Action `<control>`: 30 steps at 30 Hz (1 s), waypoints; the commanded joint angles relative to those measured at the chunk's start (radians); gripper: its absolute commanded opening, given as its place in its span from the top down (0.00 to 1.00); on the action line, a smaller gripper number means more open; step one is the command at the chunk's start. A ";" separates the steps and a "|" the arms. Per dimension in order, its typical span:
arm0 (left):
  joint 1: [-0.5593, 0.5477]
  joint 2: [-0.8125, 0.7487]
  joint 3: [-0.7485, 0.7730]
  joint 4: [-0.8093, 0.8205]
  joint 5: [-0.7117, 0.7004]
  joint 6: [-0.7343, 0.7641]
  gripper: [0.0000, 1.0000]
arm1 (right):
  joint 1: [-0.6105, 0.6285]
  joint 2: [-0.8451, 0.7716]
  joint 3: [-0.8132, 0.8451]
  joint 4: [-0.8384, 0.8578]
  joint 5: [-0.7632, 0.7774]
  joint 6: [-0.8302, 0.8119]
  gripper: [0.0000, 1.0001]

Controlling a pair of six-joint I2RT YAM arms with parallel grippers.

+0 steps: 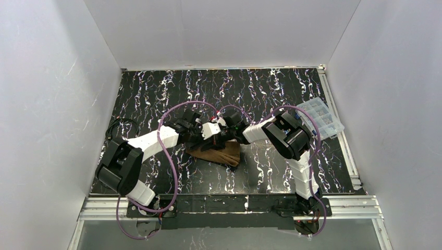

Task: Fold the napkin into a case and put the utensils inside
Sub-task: Stuff the top corner of the smaller-rectangle-folded napkin into the folded napkin.

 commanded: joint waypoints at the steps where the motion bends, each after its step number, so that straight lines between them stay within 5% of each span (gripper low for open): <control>1: 0.004 -0.001 0.011 0.006 -0.030 0.002 0.56 | 0.012 0.014 -0.052 -0.089 0.094 -0.043 0.99; 16: 0.000 0.050 -0.017 0.077 -0.115 0.036 0.59 | 0.016 0.015 -0.066 -0.056 0.074 -0.027 0.99; 21: -0.004 0.063 -0.043 0.133 -0.157 0.061 0.82 | 0.017 -0.008 -0.065 -0.038 0.058 -0.017 0.99; 30: -0.005 0.015 -0.015 0.018 -0.108 0.009 0.98 | 0.020 -0.024 -0.025 -0.020 0.035 0.002 0.99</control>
